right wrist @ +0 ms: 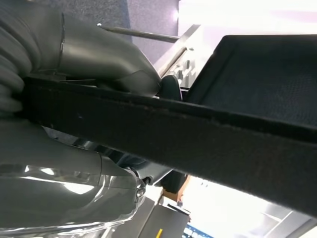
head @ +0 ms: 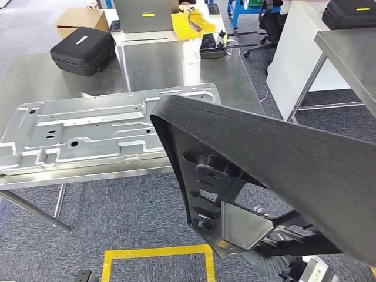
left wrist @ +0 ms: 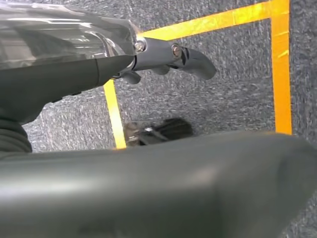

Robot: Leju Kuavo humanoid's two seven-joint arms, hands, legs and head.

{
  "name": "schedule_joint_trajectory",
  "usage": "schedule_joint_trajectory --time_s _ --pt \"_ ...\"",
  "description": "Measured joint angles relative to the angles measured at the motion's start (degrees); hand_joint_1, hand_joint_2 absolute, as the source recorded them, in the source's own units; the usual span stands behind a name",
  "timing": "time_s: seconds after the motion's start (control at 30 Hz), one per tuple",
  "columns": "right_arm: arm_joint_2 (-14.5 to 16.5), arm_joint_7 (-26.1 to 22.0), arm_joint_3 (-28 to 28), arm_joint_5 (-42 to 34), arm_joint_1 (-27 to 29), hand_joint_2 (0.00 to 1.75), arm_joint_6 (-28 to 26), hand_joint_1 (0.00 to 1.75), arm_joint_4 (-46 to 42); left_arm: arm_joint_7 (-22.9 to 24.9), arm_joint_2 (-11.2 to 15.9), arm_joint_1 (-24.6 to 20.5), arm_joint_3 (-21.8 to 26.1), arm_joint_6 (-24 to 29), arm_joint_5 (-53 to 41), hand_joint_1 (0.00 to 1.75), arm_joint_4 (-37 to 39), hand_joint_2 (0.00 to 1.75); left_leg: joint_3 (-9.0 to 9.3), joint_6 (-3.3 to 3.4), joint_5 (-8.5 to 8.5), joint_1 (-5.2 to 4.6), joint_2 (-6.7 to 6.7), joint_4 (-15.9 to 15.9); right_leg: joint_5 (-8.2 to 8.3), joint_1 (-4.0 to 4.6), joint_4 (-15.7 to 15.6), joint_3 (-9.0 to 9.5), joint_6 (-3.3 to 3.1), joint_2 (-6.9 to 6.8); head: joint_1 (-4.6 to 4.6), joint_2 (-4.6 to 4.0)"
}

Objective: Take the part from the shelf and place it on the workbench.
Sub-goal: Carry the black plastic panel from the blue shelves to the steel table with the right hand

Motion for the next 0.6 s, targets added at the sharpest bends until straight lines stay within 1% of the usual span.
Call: schedule_joint_trajectory --time_s 0.03,0.07,0.13,0.2,0.23,0.27,0.3,0.33,0.37,0.4,0.43,0.47,0.5,0.53,0.57,0.6 --pt "0.03 0.0 -0.02 0.04 -0.01 1.75 0.0 1.75 -0.01 -0.02 0.05 -0.01 0.05 0.01 0.01 0.0 0.0 0.0 1.01 0.43 1.07 -0.24 -0.03 -2.51 -0.13 -0.01 -0.02 0.1 0.17 0.05 -0.01 0.0" --pt "0.07 0.0 -0.03 0.07 0.0 1.75 0.0 1.75 -0.01 -0.02 0.1 -0.01 0.12 0.02 0.01 0.0 0.0 0.0 1.49 0.79 1.22 -0.48 -0.06 -3.78 -0.2 -0.07 -0.05 0.03 0.4 0.08 -0.01 0.0" --pt "0.13 0.0 -0.04 0.08 0.02 1.75 0.0 1.75 -0.05 -0.03 0.19 0.0 0.24 0.05 0.02 0.0 0.0 0.0 1.73 1.22 0.7 -0.7 -0.06 -4.65 -0.17 -0.13 -0.24 -0.12 1.07 0.09 -0.01 0.0" --pt "0.14 -0.02 -0.1 0.07 -0.01 1.75 0.0 1.75 -0.2 -0.05 0.25 -0.01 0.31 0.07 0.04 0.0 0.0 0.0 2.27 1.47 0.67 -0.39 0.0 -5.66 -0.82 -0.11 0.33 -0.16 1.65 0.01 0.02 -0.01" --pt "0.14 -0.04 -0.13 0.07 -0.06 1.75 0.0 1.75 -0.27 -0.06 0.26 -0.02 0.33 0.07 0.05 0.0 0.0 0.0 2.63 1.58 0.75 -0.19 0.04 -6.12 -1.77 -0.06 1.8 -0.73 1.82 0.0 0.03 -0.01" --pt "0.14 -0.05 -0.14 0.07 -0.06 1.75 0.0 1.75 -0.32 -0.07 0.26 -0.01 0.34 0.07 0.06 0.0 0.0 0.0 2.95 1.7 0.77 -0.05 0.09 -6.39 -3.18 -0.08 4.47 -1.97 1.9 -0.01 0.04 -0.01" --pt "0.14 -0.08 -0.13 0.08 -0.01 1.75 0.0 1.75 -0.33 -0.07 0.26 0.0 0.36 0.06 0.07 0.0 0.0 0.0 3.15 1.83 0.68 -0.02 0.11 -6.45 -4.73 -0.05 8.03 -3.85 1.99 0.0 0.05 0.0" --pt "0.14 -0.08 -0.11 0.08 0.07 1.75 0.0 1.75 -0.31 -0.07 0.26 0.01 0.37 0.05 0.07 0.0 0.0 0.0 3.3 1.92 0.57 -0.03 0.13 -6.45 -5.93 -0.05 11.55 -5.83 2.11 0.0 0.05 0.01" --pt "0.14 -0.08 -0.09 0.09 0.16 1.75 0.0 1.75 -0.3 -0.06 0.26 0.03 0.38 0.05 0.07 0.0 0.0 0.0 3.47 1.96 0.42 -0.04 0.15 -6.44 -6.25 -0.05 13.92 -7.34 2.22 -0.01 0.05 0.01" --pt "0.14 -0.09 -0.08 0.09 0.21 1.75 0.0 1.75 -0.3 -0.05 0.26 0.04 0.39 0.04 0.07 0.0 0.0 0.0 3.68 1.92 0.26 -0.03 0.15 -6.43 -5.45 -0.06 14.38 -7.93 2.32 -0.02 0.04 0.01" --pt "0.14 -0.09 -0.08 0.09 0.22 1.75 0.0 1.75 -0.3 -0.05 0.26 0.04 0.4 0.04 0.07 0.0 0.0 0.0 3.99 1.8 0.05 0.0 0.13 -6.43 -3.58 -0.07 12.52 -7.37 2.37 -0.04 0.04 0.0" --pt "0.14 -0.09 -0.08 0.09 0.21 1.75 0.0 1.75 -0.3 -0.05 0.26 0.05 0.41 0.03 0.07 0.0 0.0 0.0 4.35 1.61 -0.22 0.03 0.12 -6.4 -1.15 -0.08 8.97 -5.93 2.36 -0.08 0.04 0.0" --pt "0.14 -0.09 -0.08 0.09 0.18 1.75 0.0 1.75 -0.29 -0.05 0.26 0.04 0.42 0.02 0.07 0.0 0.0 0.0 4.65 1.32 -0.53 -0.04 0.1 -6.32 0.63 -0.04 5.38 -4.36 2.29 -0.13 0.04 0.0" --pt "0.14 -0.1 -0.08 0.08 0.18 1.75 0.0 1.75 -0.33 -0.06 0.26 0.03 0.43 0.01 0.07 0.0 0.0 0.0 4.83 1.01 -0.82 -0.13 0.08 -6.2 1.74 0.01 2.45 -3.05 2.08 -0.12 0.03 0.0" --pt "0.14 -0.13 -0.08 0.07 0.21 1.75 0.0 1.75 -0.38 -0.07 0.26 0.02 0.44 0.0 0.07 0.0 0.0 0.0 4.91 0.73 -1.02 -0.22 0.07 -6.11 2.1 0.09 0.78 -2.32 1.83 -0.08 0.02 0.0" --pt "0.14 -0.19 -0.08 0.05 0.25 1.75 0.0 1.75 -0.43 -0.07 0.26 0.01 0.44 0.0 0.07 0.0 0.0 0.0 4.91 0.52 -1.15 -0.3 0.06 -6.07 1.8 0.2 0.35 -2.15 1.52 -0.01 0.01 0.0"
